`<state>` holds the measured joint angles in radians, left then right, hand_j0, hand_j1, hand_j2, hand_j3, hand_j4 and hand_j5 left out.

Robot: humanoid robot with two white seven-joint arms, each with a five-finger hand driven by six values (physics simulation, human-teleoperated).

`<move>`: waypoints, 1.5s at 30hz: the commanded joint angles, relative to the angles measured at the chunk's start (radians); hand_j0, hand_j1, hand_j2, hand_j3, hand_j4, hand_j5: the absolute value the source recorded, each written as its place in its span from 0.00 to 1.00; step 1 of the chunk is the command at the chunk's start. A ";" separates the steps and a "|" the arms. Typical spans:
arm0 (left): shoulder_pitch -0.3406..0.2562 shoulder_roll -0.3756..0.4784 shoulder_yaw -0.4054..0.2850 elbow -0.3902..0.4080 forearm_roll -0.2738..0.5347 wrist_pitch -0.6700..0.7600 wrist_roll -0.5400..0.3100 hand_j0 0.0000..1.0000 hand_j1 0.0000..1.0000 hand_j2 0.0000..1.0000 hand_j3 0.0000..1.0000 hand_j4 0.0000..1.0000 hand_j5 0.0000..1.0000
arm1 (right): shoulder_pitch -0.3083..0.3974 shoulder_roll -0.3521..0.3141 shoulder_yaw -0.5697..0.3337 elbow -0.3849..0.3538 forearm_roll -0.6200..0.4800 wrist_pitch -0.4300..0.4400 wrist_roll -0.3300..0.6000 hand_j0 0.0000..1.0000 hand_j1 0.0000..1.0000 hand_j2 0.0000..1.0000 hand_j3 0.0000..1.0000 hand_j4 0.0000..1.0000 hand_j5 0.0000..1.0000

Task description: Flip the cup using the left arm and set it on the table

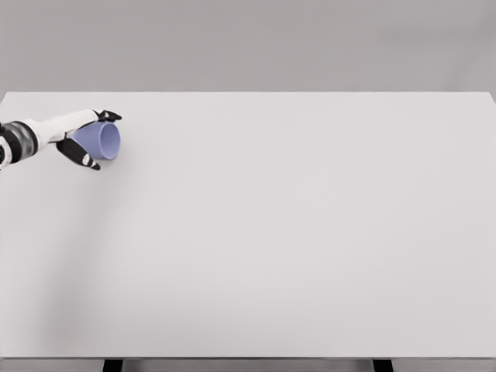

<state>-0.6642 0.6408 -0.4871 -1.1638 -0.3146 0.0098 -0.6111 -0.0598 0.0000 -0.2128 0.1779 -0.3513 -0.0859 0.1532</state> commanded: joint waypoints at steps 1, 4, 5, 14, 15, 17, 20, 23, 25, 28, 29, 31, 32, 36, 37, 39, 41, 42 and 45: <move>0.000 -0.009 -0.004 0.001 0.005 0.004 0.000 0.86 0.86 0.86 0.86 0.86 0.86 | 0.000 0.000 0.000 0.000 0.000 0.000 0.000 1.00 1.00 1.00 1.00 1.00 1.00; 0.002 -0.009 -0.004 0.001 0.015 0.009 0.010 0.79 0.79 0.79 0.79 0.79 0.79 | 0.000 0.000 0.000 0.000 0.000 0.000 0.000 1.00 1.00 1.00 1.00 1.00 1.00; 0.000 -0.009 -0.004 0.001 0.015 0.019 0.011 0.78 0.78 0.78 0.78 0.78 0.78 | 0.000 0.000 0.001 0.000 0.000 0.000 0.000 1.00 1.00 1.00 1.00 1.00 1.00; 0.000 -0.012 -0.004 -0.013 0.101 0.081 0.005 0.73 0.73 0.73 0.73 0.73 0.73 | 0.000 0.000 0.001 0.000 0.000 0.000 0.000 1.00 1.00 1.00 1.00 1.00 1.00; 0.000 -0.010 -0.002 -0.025 0.158 0.081 0.005 0.71 0.71 0.71 0.71 0.71 0.71 | 0.000 0.000 0.000 0.000 0.000 0.000 0.000 1.00 1.00 1.00 1.00 1.00 1.00; -0.002 0.003 -0.002 -0.046 0.250 0.081 0.004 0.69 0.69 0.69 0.69 0.69 0.69 | 0.000 0.000 0.001 0.000 0.000 0.000 0.000 1.00 1.00 1.00 1.00 1.00 1.00; -0.018 0.008 -0.001 -0.060 0.322 0.079 0.001 0.68 0.68 0.68 0.68 0.68 0.68 | 0.000 0.000 0.001 0.000 0.000 0.000 0.000 1.00 1.00 1.00 1.00 1.00 1.00; -0.026 0.034 -0.001 -0.062 0.428 0.079 0.001 0.65 0.65 0.65 0.65 0.65 0.65 | 0.000 0.000 0.000 0.000 0.000 0.000 0.000 1.00 1.00 1.00 1.00 1.00 1.00; -0.026 0.034 -0.001 -0.063 0.456 0.082 0.000 0.65 0.65 0.65 0.65 0.65 0.65 | 0.000 0.000 0.001 0.000 0.000 0.000 0.000 1.00 1.00 1.00 1.00 1.00 1.00; -0.028 0.059 -0.002 -0.066 0.546 0.082 0.000 0.64 0.64 0.64 0.64 0.64 0.64 | 0.000 0.000 0.000 0.000 0.000 0.000 0.000 1.00 1.00 1.00 1.00 1.00 1.00; -0.028 0.060 -0.002 -0.066 0.568 0.082 0.000 0.64 0.64 0.64 0.64 0.64 0.64 | 0.000 0.000 0.000 0.000 0.000 0.000 0.000 1.00 1.00 1.00 1.00 1.00 1.00; -0.026 0.060 -0.001 -0.062 0.606 0.082 0.000 0.64 0.64 0.64 0.64 0.64 0.64 | 0.000 0.000 0.000 0.000 0.000 0.000 0.000 1.00 1.00 1.00 1.00 1.00 1.00; -0.028 0.059 -0.001 -0.057 0.620 0.081 0.000 0.65 0.65 0.65 0.65 0.65 0.65 | 0.000 0.000 0.000 0.000 0.000 0.000 0.000 1.00 1.00 1.00 1.00 1.00 1.00; -0.025 0.043 0.001 -0.056 0.720 0.079 0.000 0.65 0.65 0.65 0.65 0.65 0.65 | 0.000 0.000 0.000 0.000 0.000 0.000 0.000 1.00 1.00 1.00 1.00 1.00 1.00; -0.025 0.033 0.002 -0.053 0.738 0.078 0.001 0.67 0.67 0.67 0.67 0.67 0.67 | 0.000 0.000 0.000 0.000 0.000 0.000 0.000 1.00 1.00 1.00 1.00 1.00 1.00; -0.021 -0.003 0.004 -0.025 0.789 0.076 0.002 0.67 0.67 0.67 0.67 0.67 0.67 | 0.000 0.000 0.001 0.000 0.000 0.000 0.000 1.00 1.00 1.00 1.00 1.00 1.00; -0.020 -0.033 0.004 0.001 0.833 0.075 0.001 0.68 0.68 0.68 0.68 0.68 0.68 | 0.000 0.000 0.001 0.000 0.000 0.000 0.000 1.00 1.00 1.00 1.00 1.00 1.00; -0.018 -0.058 0.004 0.027 0.862 0.073 0.001 0.68 0.68 0.68 0.68 0.68 0.68 | 0.000 0.000 0.001 0.000 0.000 0.000 0.000 1.00 1.00 1.00 1.00 1.00 1.00; -0.015 -0.109 0.010 0.075 0.888 0.070 0.000 0.70 0.70 0.70 0.70 0.70 0.70 | 0.000 0.000 0.000 0.000 0.000 0.000 0.000 1.00 1.00 1.00 1.00 1.00 1.00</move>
<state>-0.6780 0.5659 -0.4809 -1.1199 0.5407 0.0815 -0.6108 -0.0598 0.0000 -0.2130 0.1779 -0.3513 -0.0859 0.1532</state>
